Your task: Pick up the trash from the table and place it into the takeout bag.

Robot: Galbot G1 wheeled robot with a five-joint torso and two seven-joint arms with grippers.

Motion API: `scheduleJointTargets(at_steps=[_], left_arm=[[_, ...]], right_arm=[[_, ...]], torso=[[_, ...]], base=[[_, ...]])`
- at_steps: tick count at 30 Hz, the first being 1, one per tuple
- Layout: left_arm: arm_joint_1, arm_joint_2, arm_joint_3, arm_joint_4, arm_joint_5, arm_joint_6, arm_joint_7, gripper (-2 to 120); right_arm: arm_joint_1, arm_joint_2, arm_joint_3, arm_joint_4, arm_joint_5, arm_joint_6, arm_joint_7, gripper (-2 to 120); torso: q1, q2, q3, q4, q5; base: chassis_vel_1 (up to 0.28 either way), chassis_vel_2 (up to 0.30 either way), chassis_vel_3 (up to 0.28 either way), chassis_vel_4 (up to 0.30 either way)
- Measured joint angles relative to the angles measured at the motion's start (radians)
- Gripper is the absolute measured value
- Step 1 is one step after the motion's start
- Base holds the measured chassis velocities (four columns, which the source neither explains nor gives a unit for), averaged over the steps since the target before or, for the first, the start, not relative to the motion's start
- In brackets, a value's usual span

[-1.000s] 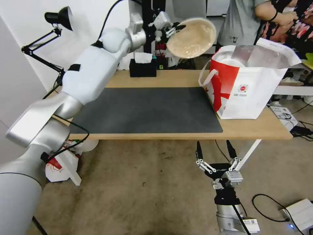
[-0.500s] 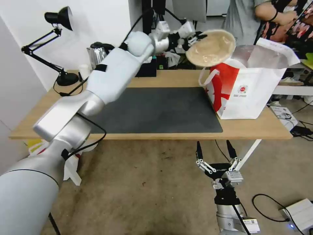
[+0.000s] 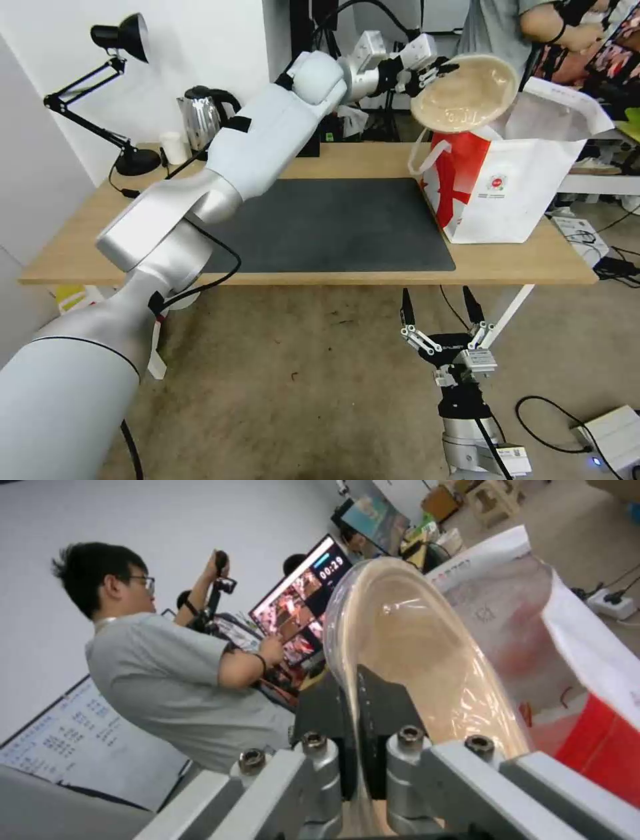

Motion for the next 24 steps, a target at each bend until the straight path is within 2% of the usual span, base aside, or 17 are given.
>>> scheduleJointTargets(at_steps=[3, 14, 21, 24], left_arm=[[-0.02, -0.01, 0.005, 0.003, 0.004, 0.0, -0.024, 1], [-0.058, -0.018, 0.022, 0.018, 0.009, 0.0, -0.035, 1], [-0.09, -0.043, 0.045, 0.053, 0.058, -0.004, -0.059, 1], [-0.083, -0.048, 0.08, 0.063, 0.082, -0.008, -0.089, 1]], right_arm=[[0.0, 0.0, 0.0, 0.0, 0.0, 0.0, 0.0, 100], [0.0, 0.0, 0.0, 0.0, 0.0, 0.0, 0.0, 100], [0.0, 0.0, 0.0, 0.0, 0.0, 0.0, 0.0, 100], [0.0, 0.0, 0.0, 0.0, 0.0, 0.0, 0.0, 100]], torso=[[0.0, 0.0, 0.0, -0.0001, 0.0], [0.0, 0.0, 0.0, 0.0001, 0.0], [0.0, 0.0, 0.0, -0.0001, 0.0001], [0.0, 0.0, 0.0, -0.0003, 0.0001]], base=[[0.0, 0.0, 0.0, 0.0], [0.0, 0.0, 0.0, 0.0], [0.0, 0.0, 0.0, 0.0], [0.0, 0.0, 0.0, 0.0]])
